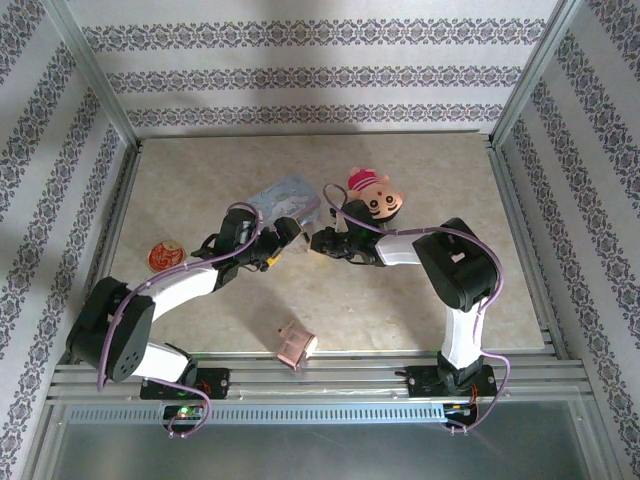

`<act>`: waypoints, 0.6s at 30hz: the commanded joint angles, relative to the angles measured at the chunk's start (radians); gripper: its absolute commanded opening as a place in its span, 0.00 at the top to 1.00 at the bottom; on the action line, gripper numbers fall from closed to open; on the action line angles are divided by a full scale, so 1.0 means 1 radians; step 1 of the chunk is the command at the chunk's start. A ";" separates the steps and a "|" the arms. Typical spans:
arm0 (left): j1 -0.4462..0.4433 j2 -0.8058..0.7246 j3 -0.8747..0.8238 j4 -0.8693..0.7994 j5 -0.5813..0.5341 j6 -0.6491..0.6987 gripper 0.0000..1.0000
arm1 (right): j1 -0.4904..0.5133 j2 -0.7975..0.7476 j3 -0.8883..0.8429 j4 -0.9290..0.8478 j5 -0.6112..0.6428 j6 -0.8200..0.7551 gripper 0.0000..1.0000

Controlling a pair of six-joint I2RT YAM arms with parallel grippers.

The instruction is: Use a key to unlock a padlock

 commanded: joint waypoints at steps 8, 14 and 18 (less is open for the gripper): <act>0.073 -0.131 0.034 -0.182 -0.121 0.171 0.01 | 0.008 -0.077 0.048 -0.110 0.064 -0.071 0.67; 0.109 -0.148 0.042 -0.207 -0.125 0.209 0.01 | 0.026 -0.066 0.117 -0.206 0.102 -0.129 0.65; 0.127 -0.129 0.084 -0.249 -0.147 0.251 0.01 | 0.043 -0.047 0.158 -0.251 0.127 -0.150 0.63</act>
